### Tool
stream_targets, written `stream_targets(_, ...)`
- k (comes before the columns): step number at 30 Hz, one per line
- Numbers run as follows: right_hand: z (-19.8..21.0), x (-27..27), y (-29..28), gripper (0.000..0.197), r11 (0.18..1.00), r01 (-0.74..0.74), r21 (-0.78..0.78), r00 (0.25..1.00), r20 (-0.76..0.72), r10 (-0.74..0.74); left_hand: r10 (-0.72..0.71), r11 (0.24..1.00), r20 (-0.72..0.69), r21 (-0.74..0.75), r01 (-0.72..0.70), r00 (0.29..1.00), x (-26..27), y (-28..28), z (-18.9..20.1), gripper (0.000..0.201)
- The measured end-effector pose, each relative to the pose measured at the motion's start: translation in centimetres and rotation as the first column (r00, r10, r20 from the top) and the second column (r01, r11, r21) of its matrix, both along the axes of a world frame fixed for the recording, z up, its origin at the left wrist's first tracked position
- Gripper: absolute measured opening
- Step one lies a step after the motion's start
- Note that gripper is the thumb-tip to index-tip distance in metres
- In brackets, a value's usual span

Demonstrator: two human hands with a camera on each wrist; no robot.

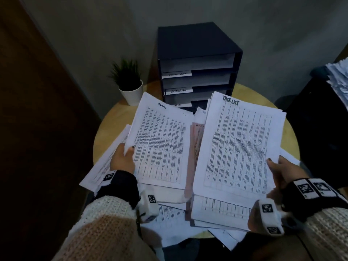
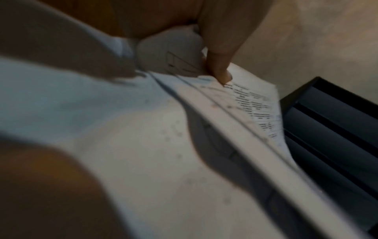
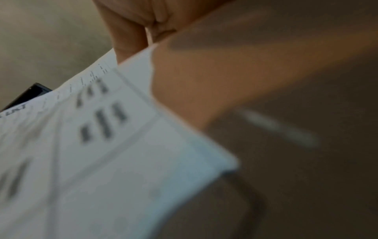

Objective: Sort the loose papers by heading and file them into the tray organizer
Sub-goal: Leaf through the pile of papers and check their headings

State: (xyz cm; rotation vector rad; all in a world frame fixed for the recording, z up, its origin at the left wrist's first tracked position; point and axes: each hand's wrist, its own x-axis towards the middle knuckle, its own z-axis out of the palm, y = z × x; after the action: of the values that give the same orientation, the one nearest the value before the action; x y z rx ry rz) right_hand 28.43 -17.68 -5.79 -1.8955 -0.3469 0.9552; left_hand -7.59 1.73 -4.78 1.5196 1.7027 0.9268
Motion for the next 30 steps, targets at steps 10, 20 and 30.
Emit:
stream_targets(10,-0.9,-1.0,1.4,0.022,0.996,-0.037,-0.079,0.999,-0.028,0.035,-0.319,0.922,0.025,-0.223,0.316,0.948,7.3,-3.9,-1.2,0.034)
stream_targets(20,-0.7,-1.4,2.5,0.025,0.902,-0.188,-0.388,0.901,0.297,0.315,-0.266,0.928,-0.421,-0.354,0.113,0.867,5.5,-2.2,-1.9,0.049)
stream_targets(30,-2.3,-2.2,2.9,0.011,0.991,-0.115,-0.066,0.978,0.166,0.125,-0.206,0.866,-0.285,-0.499,0.039,0.936,3.0,0.1,-2.4,0.034)
